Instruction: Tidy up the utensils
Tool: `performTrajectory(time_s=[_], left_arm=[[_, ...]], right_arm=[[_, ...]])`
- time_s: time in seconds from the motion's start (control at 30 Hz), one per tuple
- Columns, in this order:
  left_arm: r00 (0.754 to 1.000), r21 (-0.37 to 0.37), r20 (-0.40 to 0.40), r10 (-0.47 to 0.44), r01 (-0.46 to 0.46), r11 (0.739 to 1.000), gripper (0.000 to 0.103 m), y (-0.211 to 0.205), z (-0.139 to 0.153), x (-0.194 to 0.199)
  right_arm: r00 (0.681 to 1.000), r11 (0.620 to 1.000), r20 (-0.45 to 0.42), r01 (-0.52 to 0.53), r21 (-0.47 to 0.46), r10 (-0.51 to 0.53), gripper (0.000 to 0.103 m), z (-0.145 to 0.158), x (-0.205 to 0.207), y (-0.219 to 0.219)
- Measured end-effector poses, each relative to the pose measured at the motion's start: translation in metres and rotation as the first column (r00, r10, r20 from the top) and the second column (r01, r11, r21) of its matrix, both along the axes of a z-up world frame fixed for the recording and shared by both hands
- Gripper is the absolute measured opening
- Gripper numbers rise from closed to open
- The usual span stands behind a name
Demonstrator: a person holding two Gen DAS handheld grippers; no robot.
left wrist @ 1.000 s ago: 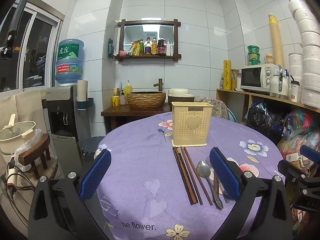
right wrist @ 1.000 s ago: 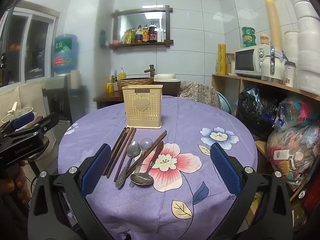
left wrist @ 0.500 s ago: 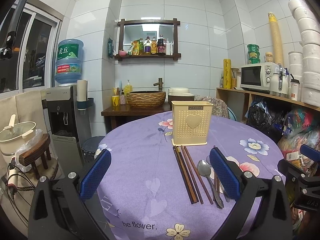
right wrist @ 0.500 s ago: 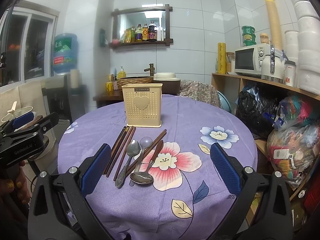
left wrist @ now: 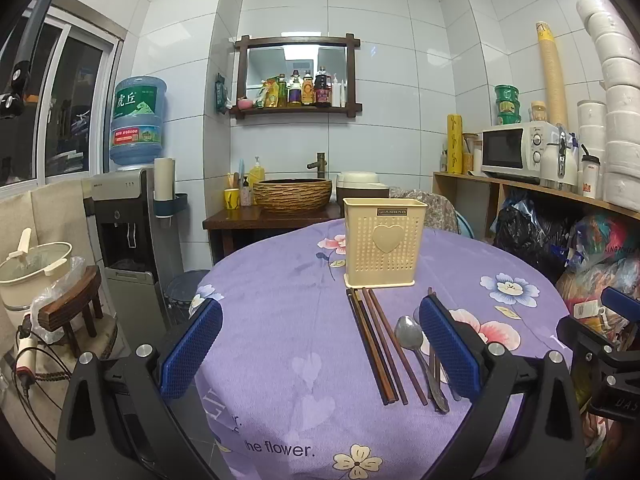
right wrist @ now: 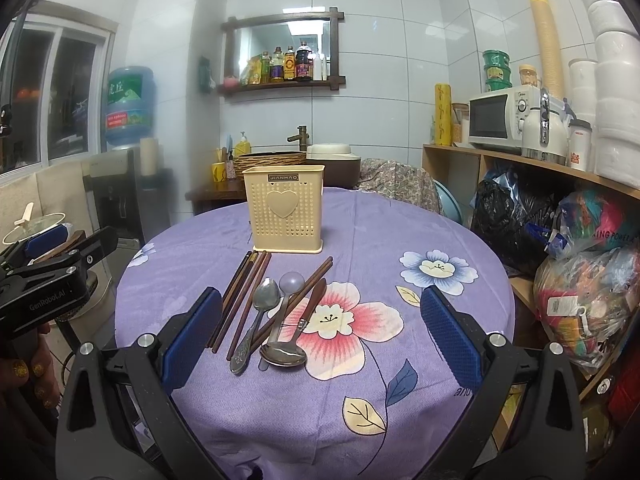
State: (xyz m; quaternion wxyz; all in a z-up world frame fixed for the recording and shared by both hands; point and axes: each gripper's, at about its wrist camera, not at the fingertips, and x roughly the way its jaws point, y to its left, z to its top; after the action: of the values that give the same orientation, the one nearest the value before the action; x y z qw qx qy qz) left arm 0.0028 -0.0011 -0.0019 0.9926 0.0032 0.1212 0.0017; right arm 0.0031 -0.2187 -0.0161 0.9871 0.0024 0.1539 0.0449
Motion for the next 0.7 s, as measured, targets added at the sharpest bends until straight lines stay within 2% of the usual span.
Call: performTrajectory(time_s=[0.7], left_arm=[[1.0, 0.003, -0.006, 0.001, -0.001, 1.0, 0.098, 0.0017, -0.0038, 0.0004]], right_arm=[[1.0, 1.0, -0.012, 0.004, -0.002, -0.005, 0.098, -0.0037, 0.001, 0.0002]])
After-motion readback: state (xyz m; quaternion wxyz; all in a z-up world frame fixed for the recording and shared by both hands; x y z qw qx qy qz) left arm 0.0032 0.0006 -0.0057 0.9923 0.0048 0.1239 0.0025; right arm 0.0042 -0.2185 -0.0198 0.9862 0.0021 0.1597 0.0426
